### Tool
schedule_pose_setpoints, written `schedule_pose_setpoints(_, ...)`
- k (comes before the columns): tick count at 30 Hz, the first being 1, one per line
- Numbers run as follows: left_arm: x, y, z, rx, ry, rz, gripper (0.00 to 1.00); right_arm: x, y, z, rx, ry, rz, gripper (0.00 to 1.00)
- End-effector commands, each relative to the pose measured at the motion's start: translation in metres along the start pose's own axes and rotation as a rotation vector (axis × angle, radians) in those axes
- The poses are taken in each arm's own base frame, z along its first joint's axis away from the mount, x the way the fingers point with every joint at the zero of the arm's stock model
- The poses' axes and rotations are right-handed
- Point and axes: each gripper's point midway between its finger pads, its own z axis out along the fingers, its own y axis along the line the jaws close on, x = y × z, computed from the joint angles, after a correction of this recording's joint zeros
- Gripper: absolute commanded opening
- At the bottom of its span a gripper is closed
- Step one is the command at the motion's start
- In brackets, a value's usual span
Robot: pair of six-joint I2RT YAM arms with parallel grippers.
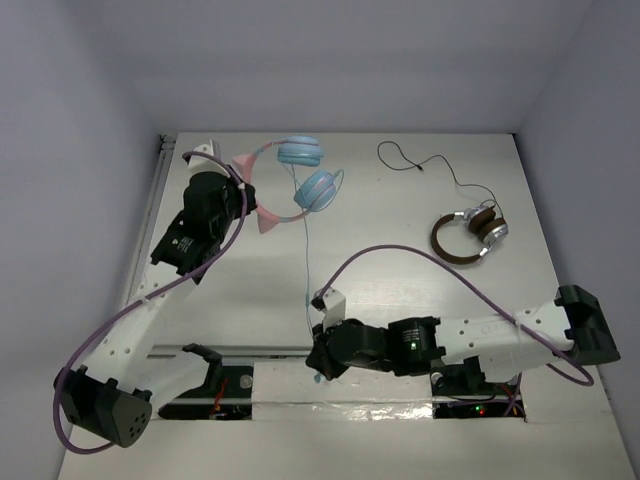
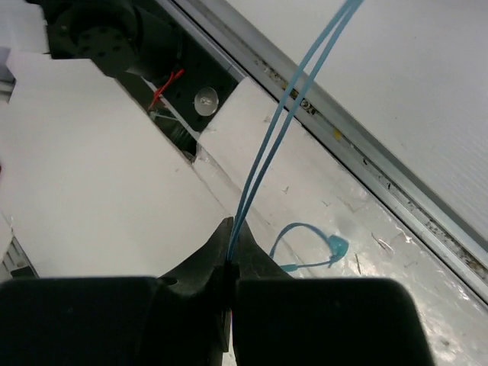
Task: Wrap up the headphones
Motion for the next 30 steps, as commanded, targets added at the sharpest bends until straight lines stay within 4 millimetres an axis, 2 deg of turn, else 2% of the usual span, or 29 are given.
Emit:
schedule_pose_setpoints(1, -0.018, -0.003, -0.002, 0.022, -0.115, -0.089, 0.00, -0.021, -0.004, -0.033, 0.110, 0.010, -0.122, 0.00)
schedule_pose_setpoints(2, -0.012, 0.004, -0.001, 0.003, -0.111, -0.086, 0.00, -0.030, -0.004, -0.039, 0.126, -0.007, -0.149, 0.00)
schedule_pose_setpoints(3, 0.002, 0.013, 0.002, -0.017, -0.090, -0.078, 0.00, -0.046, 0.006, -0.048, 0.113, -0.034, -0.154, 0.00)
schedule_pose_setpoints(5, 0.012, 0.019, -0.001, -0.025, -0.081, -0.074, 0.00, -0.057, 0.005, -0.061, 0.133, -0.041, -0.199, 0.00)
schedule_pose_setpoints(6, 0.024, 0.029, 0.001, -0.056, -0.065, -0.067, 0.00, -0.061, 0.009, -0.065, 0.126, -0.040, -0.215, 0.00)
schedule_pose_setpoints(7, 0.026, 0.032, -0.002, -0.058, -0.070, -0.072, 0.00, -0.070, 0.017, -0.072, 0.115, -0.048, -0.223, 0.00)
schedule_pose_setpoints(9, 0.042, 0.032, -0.003, -0.047, -0.037, -0.066, 0.00, -0.077, 0.022, -0.073, 0.117, -0.049, -0.263, 0.00)
schedule_pose_setpoints(11, 0.051, 0.029, -0.007, -0.039, -0.019, -0.057, 0.00, -0.091, 0.019, -0.078, 0.167, -0.081, -0.292, 0.00)
schedule_pose_setpoints(15, 0.086, 0.017, -0.015, -0.022, 0.051, -0.007, 0.00, -0.110, 0.018, -0.083, 0.214, -0.137, -0.337, 0.00)
schedule_pose_setpoints(20, 0.117, 0.014, -0.021, -0.026, 0.120, 0.050, 0.00, -0.144, -0.002, -0.087, 0.312, -0.199, -0.368, 0.00)
schedule_pose_setpoints(22, 0.135, 0.009, -0.023, -0.012, 0.173, 0.083, 0.00, -0.158, 0.001, -0.092, 0.303, -0.221, -0.388, 0.00)
schedule_pose_setpoints(26, 0.152, 0.005, -0.027, 0.018, 0.206, 0.103, 0.00, -0.179, -0.008, -0.096, 0.336, -0.240, -0.404, 0.00)
schedule_pose_setpoints(27, 0.157, 0.005, -0.027, 0.025, 0.222, 0.106, 0.00, -0.187, -0.016, -0.096, 0.350, -0.243, -0.395, 0.00)
schedule_pose_setpoints(30, 0.176, -0.006, -0.031, 0.072, 0.281, 0.153, 0.00, -0.196, -0.021, -0.096, 0.333, -0.234, -0.403, 0.00)
